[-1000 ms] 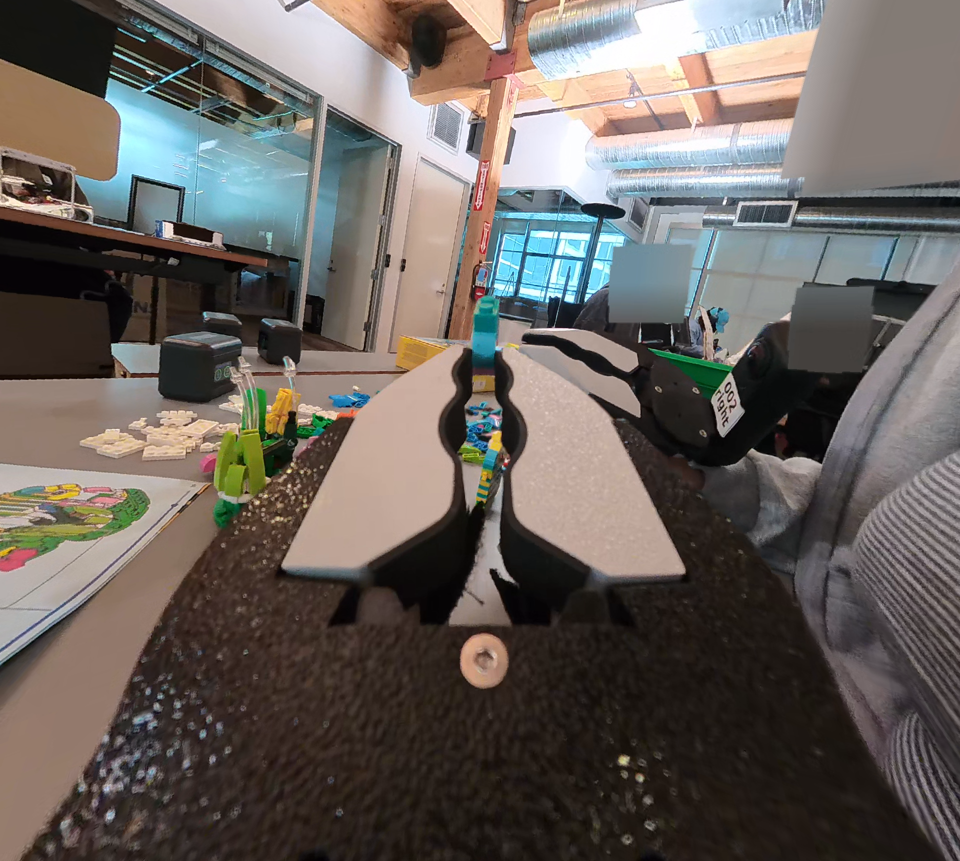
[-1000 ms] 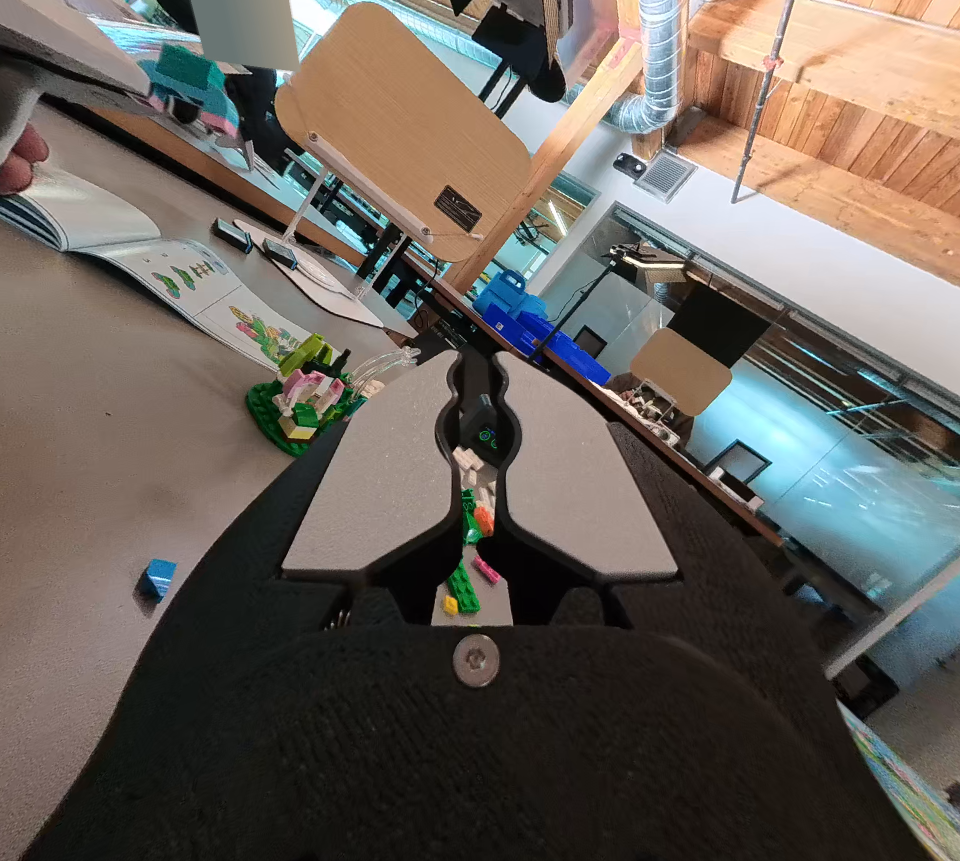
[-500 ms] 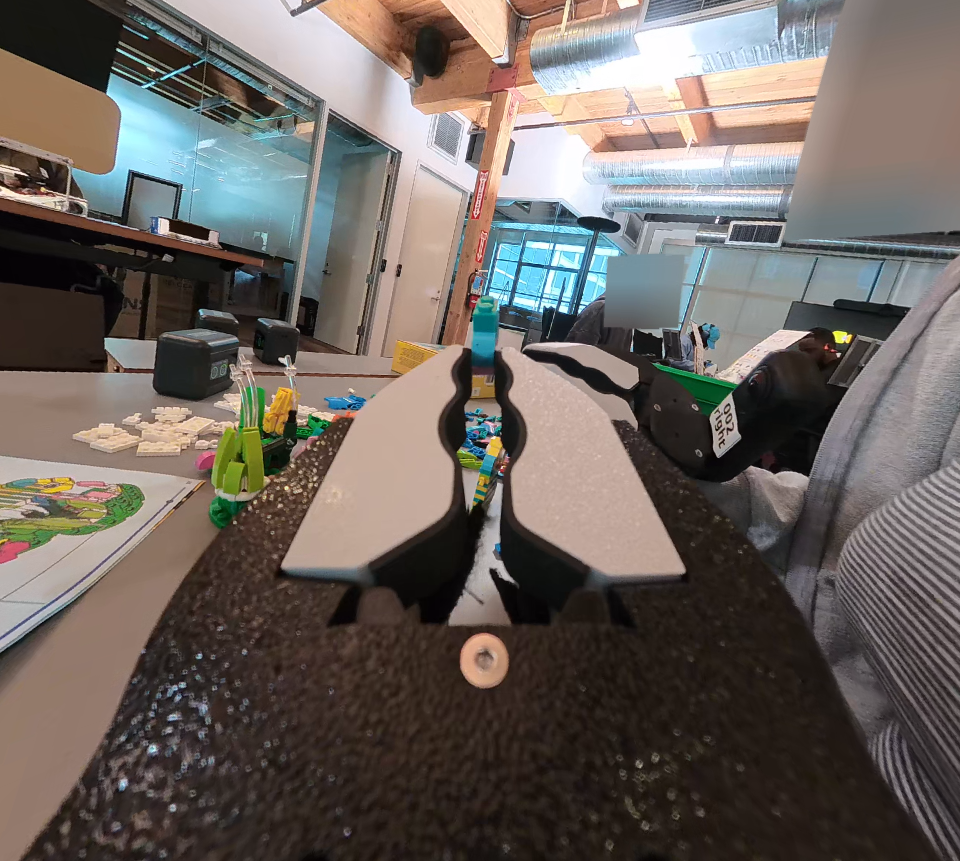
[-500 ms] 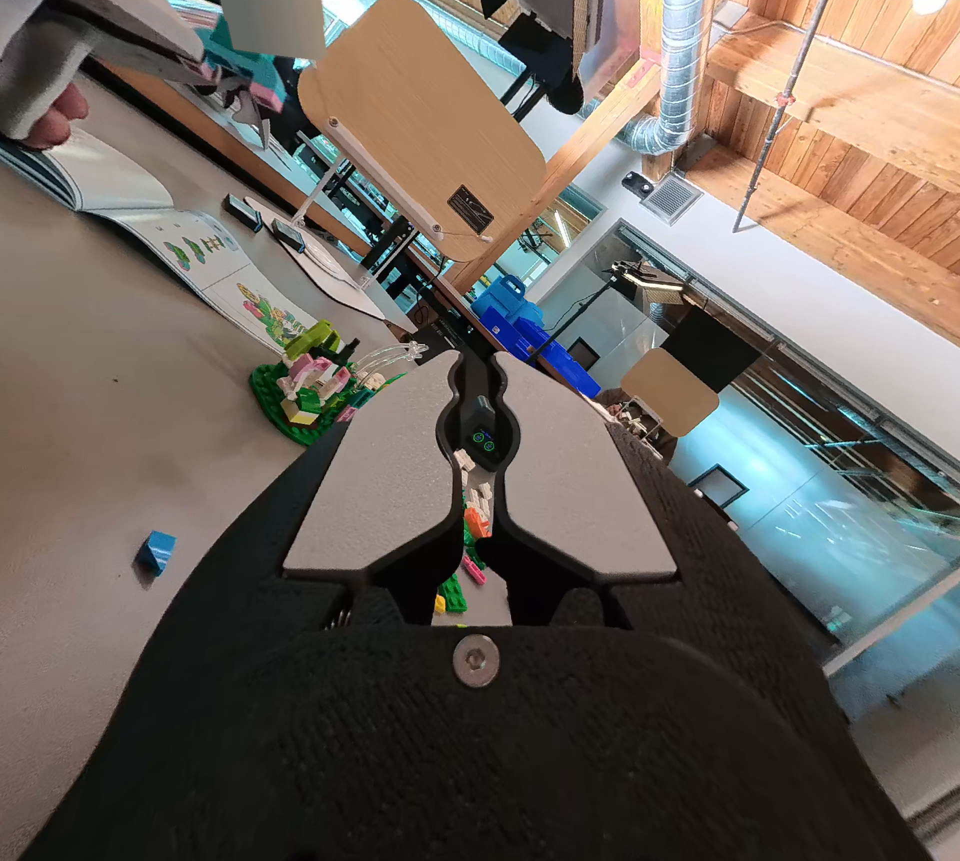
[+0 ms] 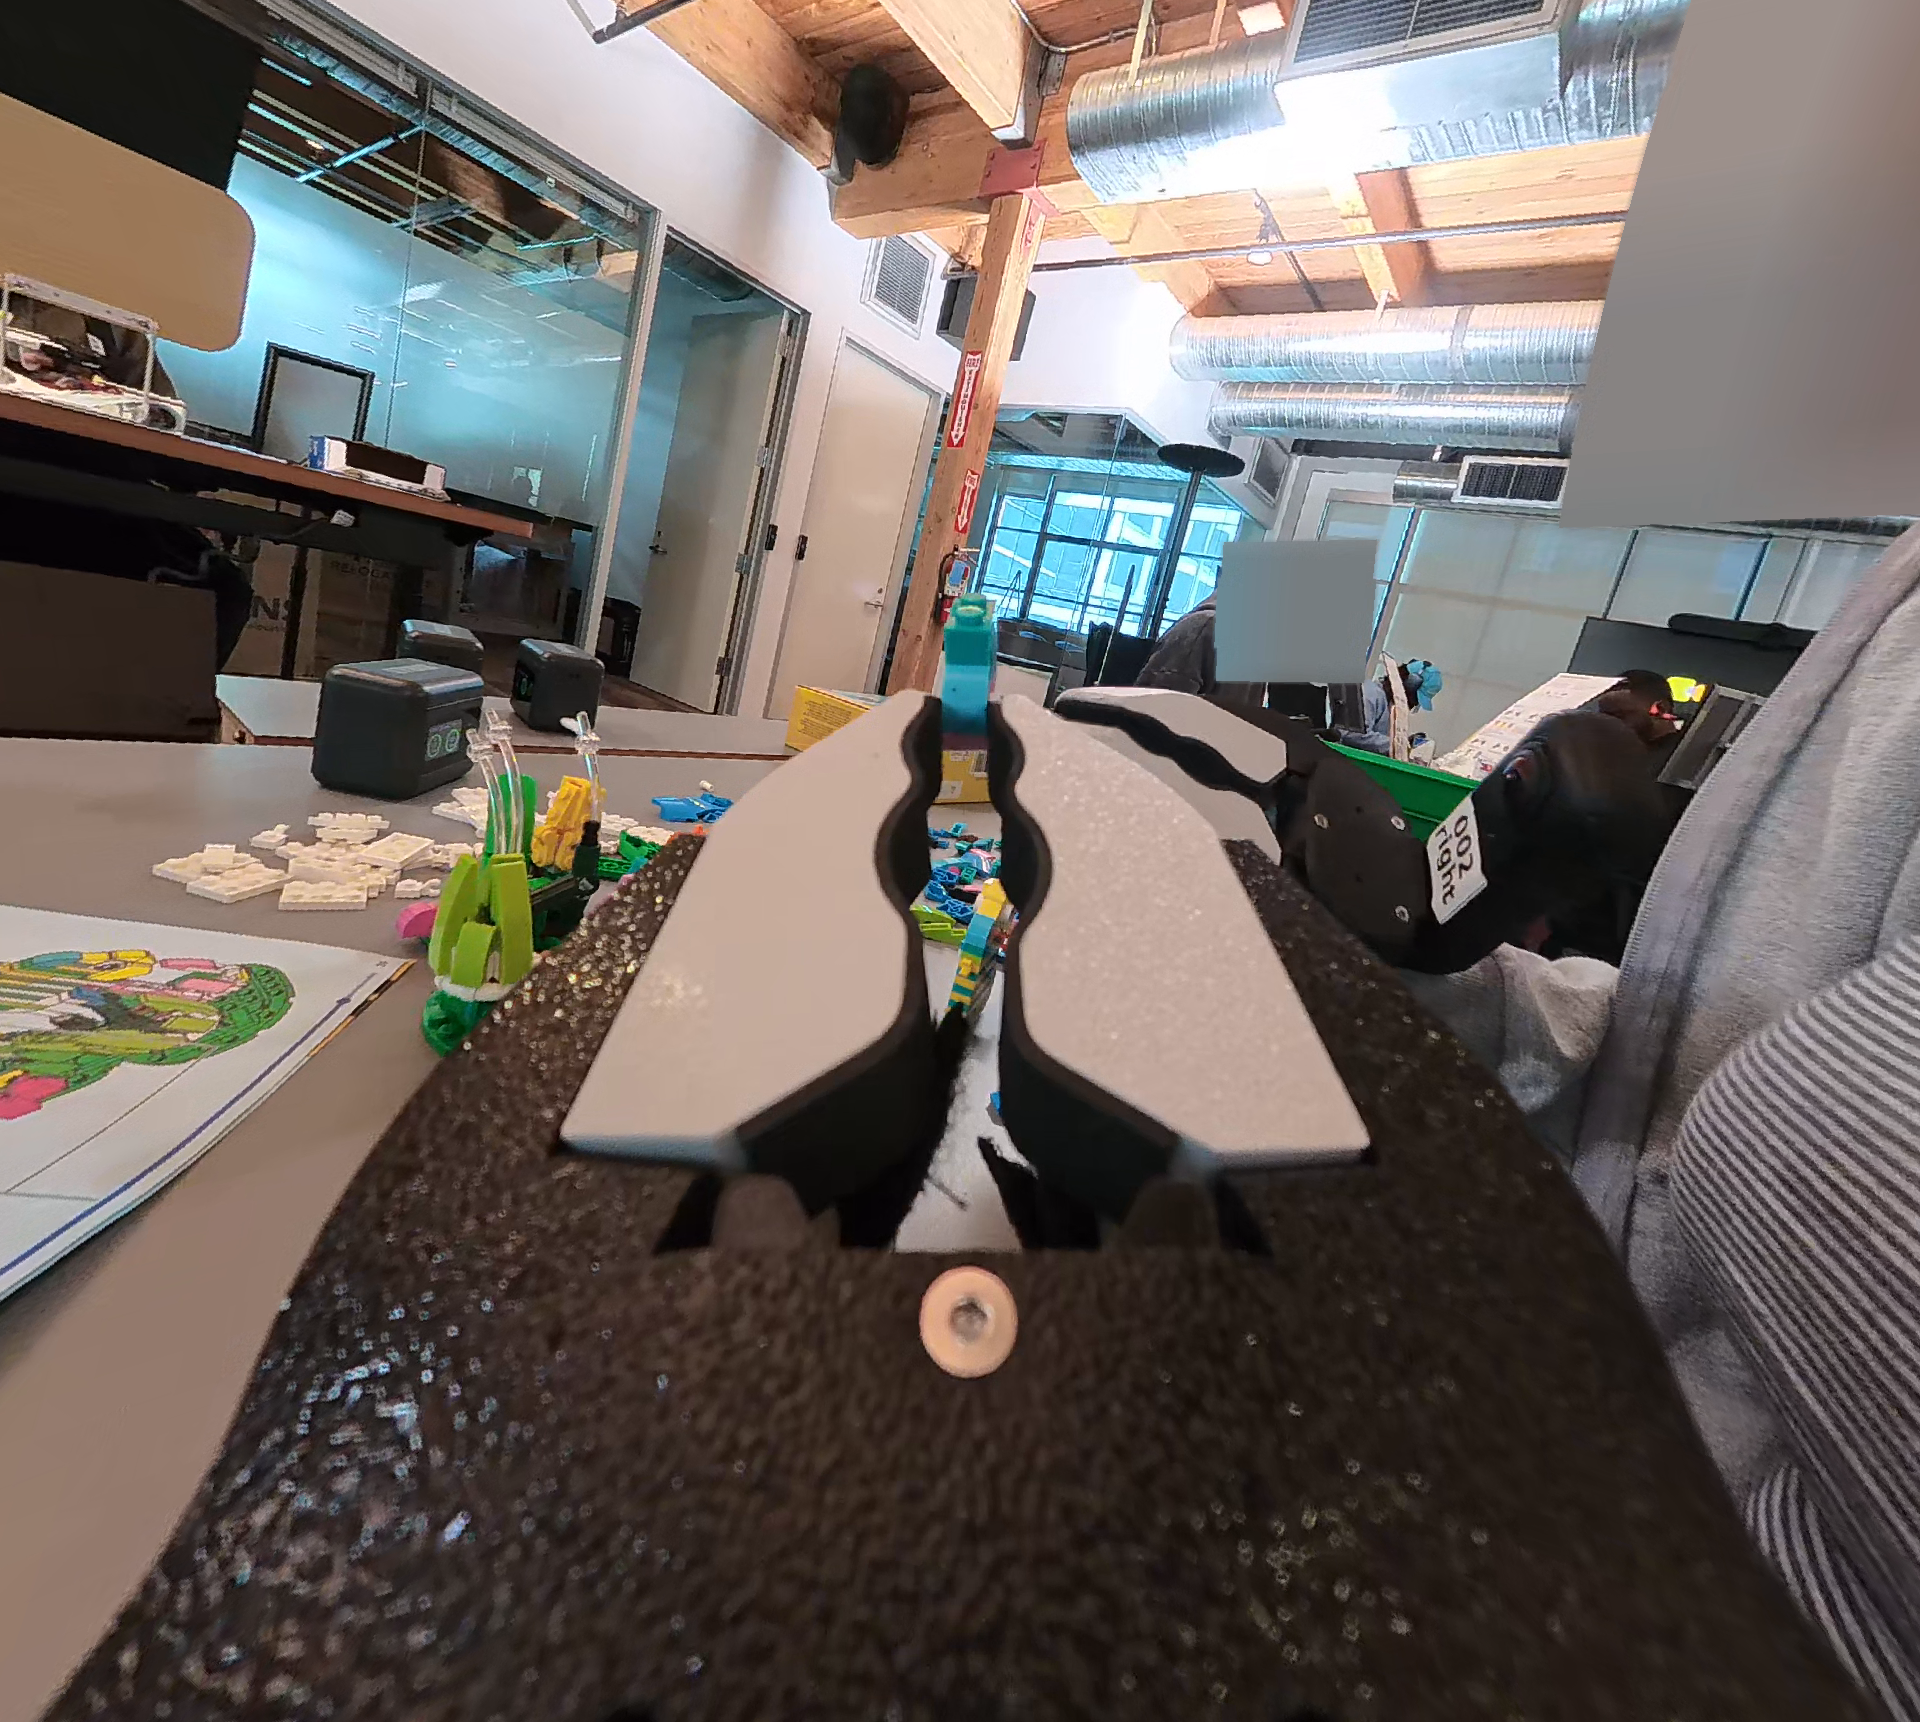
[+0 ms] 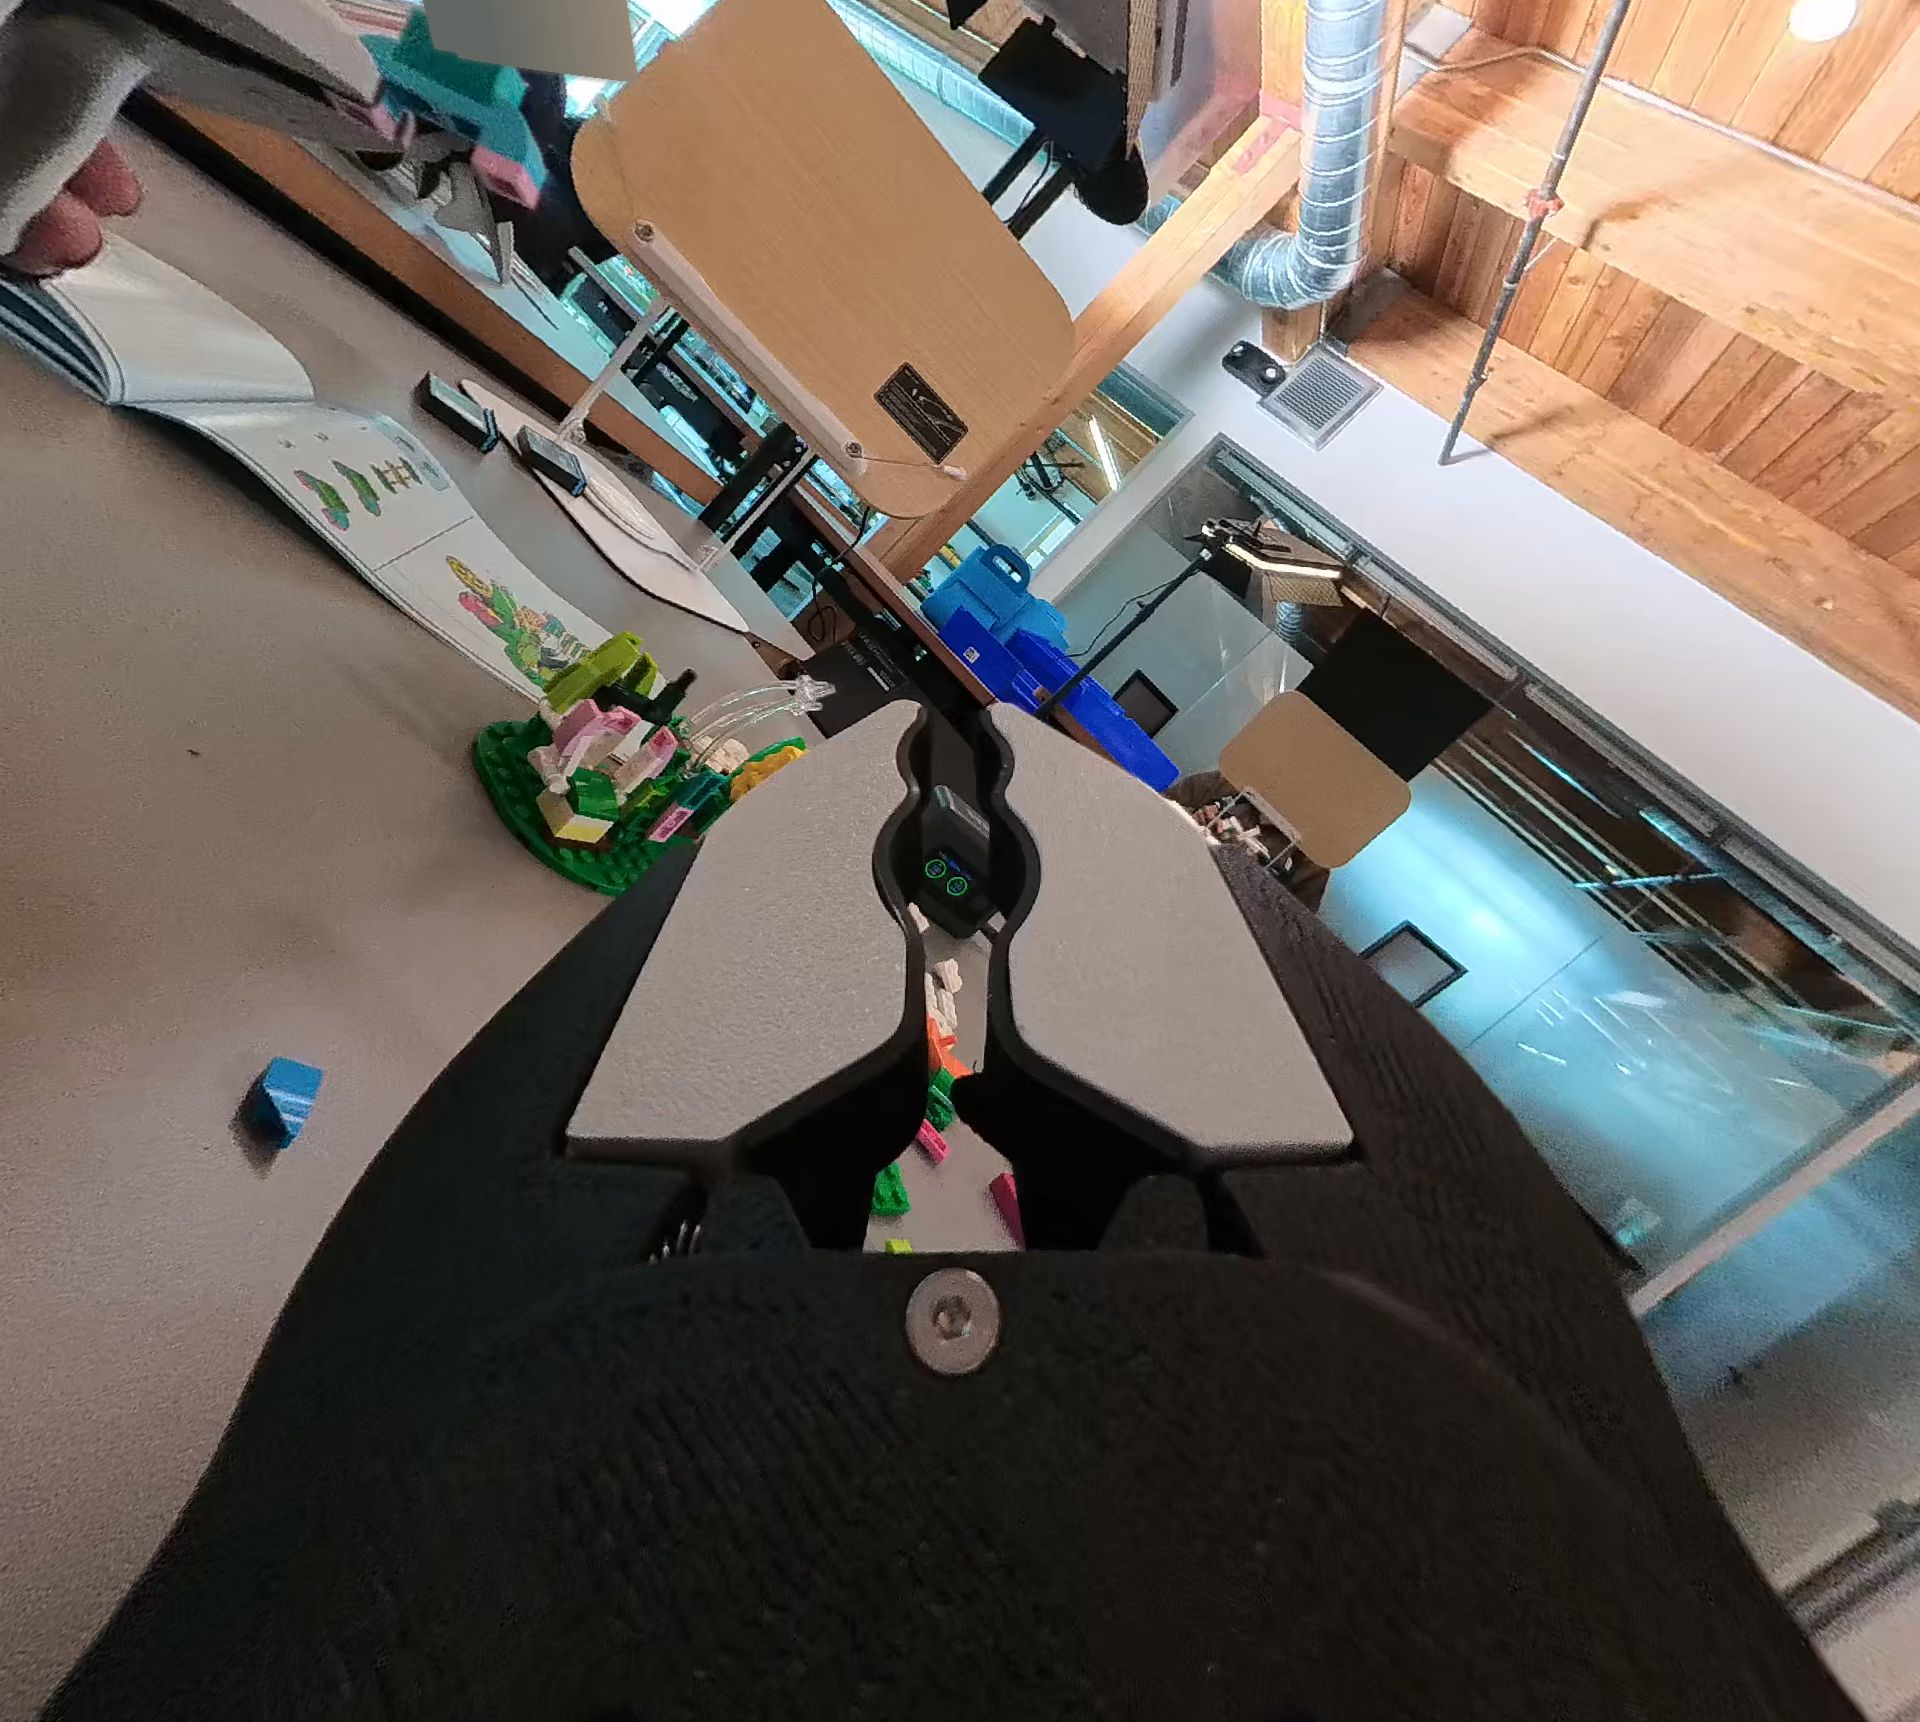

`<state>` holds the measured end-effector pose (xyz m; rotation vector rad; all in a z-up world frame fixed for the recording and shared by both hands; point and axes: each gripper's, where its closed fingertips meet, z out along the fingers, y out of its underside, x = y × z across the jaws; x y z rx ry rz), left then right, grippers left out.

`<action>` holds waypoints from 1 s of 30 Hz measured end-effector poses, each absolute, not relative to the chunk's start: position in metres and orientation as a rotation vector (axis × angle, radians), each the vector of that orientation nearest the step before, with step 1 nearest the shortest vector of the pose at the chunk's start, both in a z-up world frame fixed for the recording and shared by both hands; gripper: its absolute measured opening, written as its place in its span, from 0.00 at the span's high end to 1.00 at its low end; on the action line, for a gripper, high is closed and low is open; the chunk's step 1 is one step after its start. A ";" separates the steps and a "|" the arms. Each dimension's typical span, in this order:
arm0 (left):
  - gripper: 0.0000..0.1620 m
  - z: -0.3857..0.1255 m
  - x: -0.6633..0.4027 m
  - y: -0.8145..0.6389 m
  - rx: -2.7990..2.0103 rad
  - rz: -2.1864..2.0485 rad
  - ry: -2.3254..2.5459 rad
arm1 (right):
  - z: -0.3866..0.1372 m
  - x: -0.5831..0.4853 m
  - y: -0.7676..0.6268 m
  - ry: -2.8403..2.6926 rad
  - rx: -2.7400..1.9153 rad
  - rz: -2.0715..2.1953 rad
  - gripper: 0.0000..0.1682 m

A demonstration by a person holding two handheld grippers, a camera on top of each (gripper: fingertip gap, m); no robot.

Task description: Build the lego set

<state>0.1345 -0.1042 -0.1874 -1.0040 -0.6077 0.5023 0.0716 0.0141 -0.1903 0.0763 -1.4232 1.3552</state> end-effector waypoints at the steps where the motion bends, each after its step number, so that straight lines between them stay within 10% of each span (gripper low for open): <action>1: 0.95 -0.187 0.134 -0.104 -1.003 0.502 -0.608 | -0.190 0.071 0.014 -1.422 0.077 1.352 0.97; 30: 0.95 -0.187 0.134 -0.106 -0.991 0.499 -0.614 | -0.170 0.056 0.042 -1.395 -0.091 1.470 0.94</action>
